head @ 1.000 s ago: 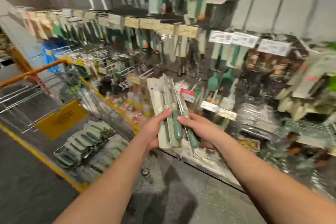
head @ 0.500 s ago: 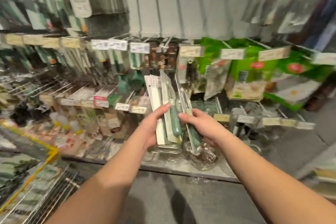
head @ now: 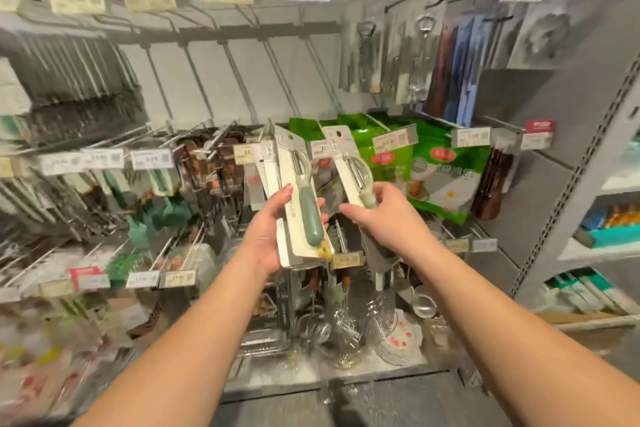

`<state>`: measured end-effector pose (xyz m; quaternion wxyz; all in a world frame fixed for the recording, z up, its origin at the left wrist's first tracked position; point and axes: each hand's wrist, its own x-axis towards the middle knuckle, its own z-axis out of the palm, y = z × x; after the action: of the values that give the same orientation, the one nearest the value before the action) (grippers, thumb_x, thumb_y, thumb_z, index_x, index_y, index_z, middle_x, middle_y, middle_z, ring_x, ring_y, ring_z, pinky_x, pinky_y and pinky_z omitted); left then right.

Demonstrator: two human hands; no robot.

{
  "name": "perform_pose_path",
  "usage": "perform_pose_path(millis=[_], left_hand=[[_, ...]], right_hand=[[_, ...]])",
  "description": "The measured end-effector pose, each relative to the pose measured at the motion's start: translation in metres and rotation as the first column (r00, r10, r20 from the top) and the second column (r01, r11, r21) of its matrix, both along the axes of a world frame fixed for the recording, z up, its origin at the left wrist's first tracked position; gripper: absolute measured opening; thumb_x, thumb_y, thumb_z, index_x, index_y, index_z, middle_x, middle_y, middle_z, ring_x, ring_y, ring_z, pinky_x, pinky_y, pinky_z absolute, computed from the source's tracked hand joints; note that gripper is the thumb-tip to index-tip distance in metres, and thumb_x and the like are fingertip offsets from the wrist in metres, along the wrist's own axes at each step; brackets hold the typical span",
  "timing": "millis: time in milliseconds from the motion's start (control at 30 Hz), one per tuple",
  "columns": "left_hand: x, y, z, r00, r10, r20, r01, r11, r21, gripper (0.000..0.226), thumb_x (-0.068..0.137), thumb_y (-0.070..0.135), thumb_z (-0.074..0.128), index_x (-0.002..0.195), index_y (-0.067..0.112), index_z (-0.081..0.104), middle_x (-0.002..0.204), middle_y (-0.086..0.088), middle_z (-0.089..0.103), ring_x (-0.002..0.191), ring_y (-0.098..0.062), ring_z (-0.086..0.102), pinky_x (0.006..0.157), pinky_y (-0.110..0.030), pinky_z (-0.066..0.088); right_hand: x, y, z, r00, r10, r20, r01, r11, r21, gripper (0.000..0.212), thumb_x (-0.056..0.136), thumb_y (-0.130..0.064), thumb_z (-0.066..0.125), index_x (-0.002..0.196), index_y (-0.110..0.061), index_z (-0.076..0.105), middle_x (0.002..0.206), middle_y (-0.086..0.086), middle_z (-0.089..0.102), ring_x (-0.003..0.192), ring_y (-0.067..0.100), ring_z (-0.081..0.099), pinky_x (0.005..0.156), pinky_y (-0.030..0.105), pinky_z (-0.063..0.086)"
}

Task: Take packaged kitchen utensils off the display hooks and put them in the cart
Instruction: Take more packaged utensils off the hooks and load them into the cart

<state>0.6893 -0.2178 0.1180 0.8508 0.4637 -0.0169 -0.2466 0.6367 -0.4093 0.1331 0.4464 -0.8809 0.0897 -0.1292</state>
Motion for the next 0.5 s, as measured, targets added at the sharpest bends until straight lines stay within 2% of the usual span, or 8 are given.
perform_pose_path(millis=[133, 300, 367, 433, 500], left_hand=[[0.026, 0.003, 0.015, 0.998, -0.036, 0.049, 0.039, 0.998, -0.046, 0.062, 0.079, 0.045, 0.063, 0.122, -0.001, 0.064, 0.099, -0.016, 0.074, 0.078, -0.029, 0.072, 0.071, -0.038, 0.06], [0.061, 0.012, 0.036, 0.993, -0.022, 0.119, 0.034, 0.995, -0.093, 0.048, 0.079, 0.042, 0.061, 0.103, 0.002, 0.074, 0.094, -0.016, 0.074, 0.075, -0.029, 0.072, 0.079, -0.042, 0.058], [0.075, 0.017, 0.043, 0.99, -0.02, 0.143, 0.036, 0.993, -0.109, 0.049, 0.079, 0.042, 0.061, 0.107, 0.002, 0.07, 0.094, -0.016, 0.074, 0.074, -0.029, 0.071, 0.083, -0.043, 0.055], [0.088, 0.022, 0.049, 0.987, -0.026, 0.161, 0.047, 0.991, -0.129, 0.049, 0.08, 0.042, 0.06, 0.107, 0.003, 0.071, 0.095, -0.016, 0.073, 0.074, -0.029, 0.071, 0.078, -0.042, 0.059], [0.1, 0.027, 0.053, 0.984, -0.044, 0.173, 0.072, 0.985, -0.159, 0.046, 0.081, 0.043, 0.06, 0.097, 0.004, 0.079, 0.095, -0.016, 0.073, 0.074, -0.029, 0.072, 0.071, -0.041, 0.061]], right_hand=[[0.02, 0.001, 0.017, 0.994, -0.088, 0.065, 0.092, 0.994, -0.063, 0.074, 0.08, -0.058, 0.073, 0.136, -0.017, 0.046, 0.132, 0.001, 0.054, 0.102, 0.016, 0.058, 0.077, 0.03, 0.044], [0.059, 0.008, 0.052, 0.978, -0.137, 0.157, 0.163, 0.973, -0.165, 0.072, 0.079, -0.063, 0.071, 0.13, -0.019, 0.046, 0.114, -0.006, 0.059, 0.093, 0.016, 0.059, 0.073, 0.035, 0.049], [0.081, 0.012, 0.069, 0.971, -0.165, 0.173, 0.199, 0.958, -0.205, 0.077, 0.078, -0.066, 0.069, 0.132, -0.016, 0.044, 0.117, -0.003, 0.059, 0.096, 0.02, 0.061, 0.075, 0.037, 0.051], [0.102, 0.017, 0.083, 0.965, -0.19, 0.179, 0.229, 0.946, -0.231, 0.085, 0.077, -0.069, 0.068, 0.136, -0.013, 0.042, 0.126, 0.003, 0.06, 0.104, 0.026, 0.063, 0.082, 0.043, 0.055], [0.122, 0.024, 0.096, 0.96, -0.205, 0.189, 0.248, 0.938, -0.242, 0.087, 0.078, -0.068, 0.067, 0.138, -0.011, 0.041, 0.13, 0.006, 0.058, 0.108, 0.029, 0.063, 0.086, 0.045, 0.055]])
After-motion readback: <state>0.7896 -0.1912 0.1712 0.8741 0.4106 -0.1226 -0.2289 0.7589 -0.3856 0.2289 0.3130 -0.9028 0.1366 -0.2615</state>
